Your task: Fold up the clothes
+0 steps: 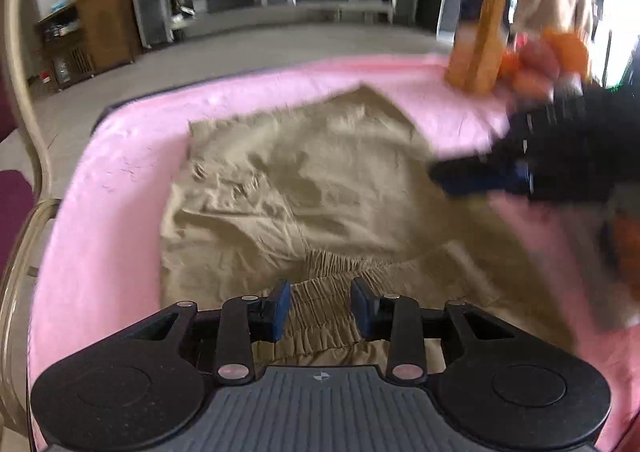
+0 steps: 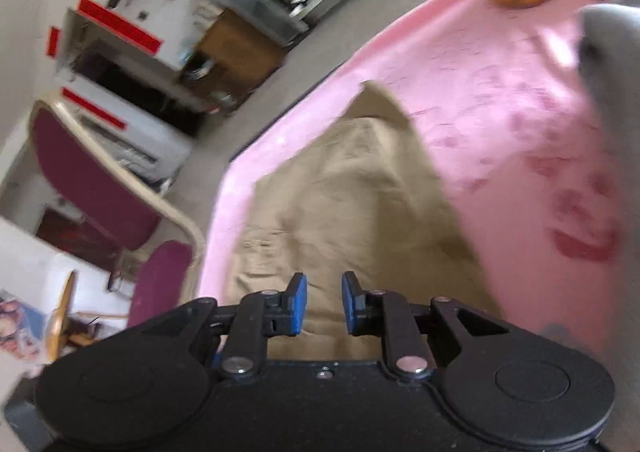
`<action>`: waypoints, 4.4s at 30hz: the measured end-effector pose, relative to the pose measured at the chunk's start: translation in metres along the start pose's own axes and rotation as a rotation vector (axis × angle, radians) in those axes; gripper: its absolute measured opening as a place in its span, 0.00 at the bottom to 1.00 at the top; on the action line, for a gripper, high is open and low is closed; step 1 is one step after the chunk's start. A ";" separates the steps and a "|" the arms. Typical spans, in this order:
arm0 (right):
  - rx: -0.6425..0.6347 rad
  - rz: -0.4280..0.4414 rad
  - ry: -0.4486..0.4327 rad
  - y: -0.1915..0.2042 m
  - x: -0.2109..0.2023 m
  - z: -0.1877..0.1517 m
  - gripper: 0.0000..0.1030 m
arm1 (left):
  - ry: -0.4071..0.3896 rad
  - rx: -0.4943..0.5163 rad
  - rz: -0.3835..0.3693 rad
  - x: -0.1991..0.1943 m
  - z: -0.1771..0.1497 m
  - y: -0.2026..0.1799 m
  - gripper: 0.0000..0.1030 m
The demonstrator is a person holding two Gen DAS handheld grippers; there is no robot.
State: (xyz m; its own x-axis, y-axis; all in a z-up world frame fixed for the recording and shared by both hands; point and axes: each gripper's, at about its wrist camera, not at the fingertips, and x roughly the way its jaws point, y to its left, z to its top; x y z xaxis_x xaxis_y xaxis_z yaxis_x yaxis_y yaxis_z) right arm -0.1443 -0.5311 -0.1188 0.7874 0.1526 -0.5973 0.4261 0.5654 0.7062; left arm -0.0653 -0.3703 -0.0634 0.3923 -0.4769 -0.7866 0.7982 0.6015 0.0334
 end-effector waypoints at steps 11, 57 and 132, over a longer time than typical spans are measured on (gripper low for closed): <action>-0.067 0.101 0.221 -0.013 0.111 0.036 0.04 | 0.110 -0.168 -0.138 0.032 0.016 0.035 0.45; -0.458 -0.077 -0.325 0.089 -0.045 -0.015 0.04 | 0.034 -0.282 -0.136 -0.041 -0.015 0.045 0.34; -0.089 -0.191 -0.044 0.047 -0.088 -0.146 0.04 | 0.026 -0.550 -0.147 -0.120 -0.100 0.099 0.05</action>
State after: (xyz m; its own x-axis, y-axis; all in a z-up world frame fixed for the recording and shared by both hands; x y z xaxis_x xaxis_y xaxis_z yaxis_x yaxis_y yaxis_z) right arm -0.2586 -0.3994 -0.0886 0.7159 0.0015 -0.6982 0.5296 0.6504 0.5445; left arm -0.0789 -0.1895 -0.0269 0.2778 -0.5689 -0.7741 0.4856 0.7784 -0.3978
